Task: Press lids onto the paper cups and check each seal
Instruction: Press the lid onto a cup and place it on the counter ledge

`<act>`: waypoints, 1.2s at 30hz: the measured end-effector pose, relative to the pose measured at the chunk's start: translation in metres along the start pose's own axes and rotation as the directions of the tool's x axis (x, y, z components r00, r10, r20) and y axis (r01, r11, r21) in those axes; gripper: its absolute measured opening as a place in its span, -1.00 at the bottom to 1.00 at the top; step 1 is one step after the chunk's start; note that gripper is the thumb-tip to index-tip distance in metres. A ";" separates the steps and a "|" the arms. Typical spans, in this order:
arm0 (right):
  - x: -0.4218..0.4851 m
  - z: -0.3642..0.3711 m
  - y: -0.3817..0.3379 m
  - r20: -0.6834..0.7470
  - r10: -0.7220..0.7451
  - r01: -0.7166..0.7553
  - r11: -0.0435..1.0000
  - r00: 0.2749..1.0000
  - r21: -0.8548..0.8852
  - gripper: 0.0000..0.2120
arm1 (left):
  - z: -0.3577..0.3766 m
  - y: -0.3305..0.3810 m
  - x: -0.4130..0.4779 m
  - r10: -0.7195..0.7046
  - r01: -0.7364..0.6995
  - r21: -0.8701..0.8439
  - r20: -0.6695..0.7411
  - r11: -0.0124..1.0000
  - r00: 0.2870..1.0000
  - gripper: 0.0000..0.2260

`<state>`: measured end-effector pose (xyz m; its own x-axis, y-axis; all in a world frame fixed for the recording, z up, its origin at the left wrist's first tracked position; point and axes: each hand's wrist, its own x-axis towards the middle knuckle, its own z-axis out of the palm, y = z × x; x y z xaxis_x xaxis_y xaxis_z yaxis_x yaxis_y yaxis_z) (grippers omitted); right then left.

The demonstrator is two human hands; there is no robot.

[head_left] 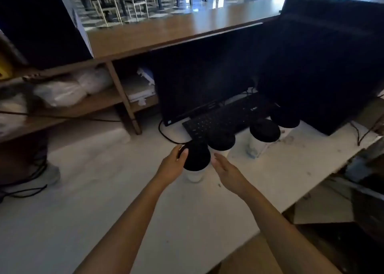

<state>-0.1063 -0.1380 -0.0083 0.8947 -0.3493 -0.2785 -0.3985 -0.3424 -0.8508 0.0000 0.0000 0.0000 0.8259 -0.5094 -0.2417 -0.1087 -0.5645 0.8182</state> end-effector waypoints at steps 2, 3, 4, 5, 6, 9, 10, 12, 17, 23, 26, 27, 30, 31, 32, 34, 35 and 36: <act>0.007 0.014 -0.006 -0.045 -0.048 0.053 0.992 0.998 0.115 -0.56 | 0.006 -0.003 0.004 0.009 -0.012 -0.071 -0.036 0.997 0.999 -0.61; 0.007 0.021 -0.008 -0.053 -0.056 0.064 0.985 0.997 0.160 -0.57 | 0.009 -0.006 0.004 0.007 -0.012 -0.098 -0.052 0.995 0.999 -0.62; 0.005 0.027 -0.013 -0.052 -0.047 0.056 0.978 0.998 0.201 -0.58 | 0.009 -0.007 0.002 -0.002 -0.005 -0.121 -0.064 0.993 0.998 -0.63; 0.002 0.033 -0.012 -0.068 -0.033 0.049 0.968 0.997 0.246 -0.60 | 0.010 -0.012 0.000 -0.006 -0.004 -0.137 -0.074 0.991 0.997 -0.63; -0.005 0.038 -0.012 -0.081 -0.015 0.036 0.962 0.997 0.270 -0.61 | 0.010 -0.016 -0.004 -0.009 -0.001 -0.133 -0.073 0.991 0.997 -0.64; -0.029 0.052 -0.006 -0.108 0.000 0.032 0.953 0.994 0.300 -0.64 | 0.007 -0.028 -0.023 -0.019 0.013 -0.115 -0.047 0.993 0.999 -0.62; -0.037 0.058 -0.004 -0.105 0.003 0.028 0.955 0.995 0.296 -0.65 | 0.006 -0.032 -0.031 -0.029 0.026 -0.117 -0.032 0.993 0.999 -0.61; -0.049 0.064 -0.003 -0.087 0.038 -0.009 0.951 0.996 0.309 -0.67 | 0.006 -0.038 -0.046 -0.060 0.058 -0.142 -0.007 0.988 0.998 -0.60; -0.021 0.066 -0.015 -0.228 0.045 0.011 0.971 0.973 0.239 -0.60 | 0.022 -0.032 -0.057 -0.083 0.051 -0.218 -0.142 0.975 0.986 -0.59; -0.004 0.080 -0.005 -0.291 -0.072 0.148 0.957 0.954 0.250 -0.78 | 0.034 -0.034 -0.052 -0.068 -0.001 -0.283 -0.235 0.959 0.970 -0.67; 0.000 0.082 -0.001 -0.319 -0.097 0.181 0.952 0.943 0.246 -0.78 | 0.036 -0.036 -0.051 -0.055 -0.016 -0.279 -0.245 0.960 0.968 -0.67; 0.000 0.083 -0.002 -0.325 -0.100 0.184 0.953 0.940 0.241 -0.77 | 0.037 -0.037 -0.051 -0.049 -0.021 -0.277 -0.244 0.961 0.969 -0.67; -0.002 0.082 -0.004 -0.315 -0.065 0.153 0.952 0.947 0.263 -0.74 | 0.033 -0.039 -0.050 -0.029 -0.030 -0.269 -0.216 0.963 0.976 -0.67; -0.004 0.082 -0.006 -0.302 -0.044 0.132 0.951 0.952 0.278 -0.73 | 0.030 -0.039 -0.049 -0.022 -0.030 -0.270 -0.189 0.963 0.982 -0.66; -0.006 0.080 -0.008 -0.288 -0.022 0.109 0.950 0.957 0.291 -0.72 | 0.027 -0.038 -0.048 -0.020 -0.023 -0.280 -0.151 0.960 0.988 -0.67; -0.013 0.076 -0.013 -0.244 0.009 0.058 0.962 0.970 0.266 -0.69 | 0.020 -0.037 -0.045 -0.028 0.006 -0.302 -0.071 0.953 0.997 -0.67; -0.018 0.072 -0.013 -0.203 0.022 0.025 0.974 0.979 0.226 -0.68 | 0.015 -0.037 -0.043 -0.024 0.013 -0.296 -0.032 0.955 0.999 -0.67; -0.023 0.066 -0.012 -0.146 0.041 -0.013 0.982 0.988 0.186 -0.68 | 0.009 -0.038 -0.039 -0.003 0.007 -0.271 0.015 0.963 1.000 -0.67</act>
<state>-0.1084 -0.0685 -0.0208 0.8387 -0.4863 -0.2452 -0.3657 -0.1692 -0.9152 -0.0335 0.0355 -0.0260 0.8177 -0.5173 -0.2524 0.0514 -0.3711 0.9272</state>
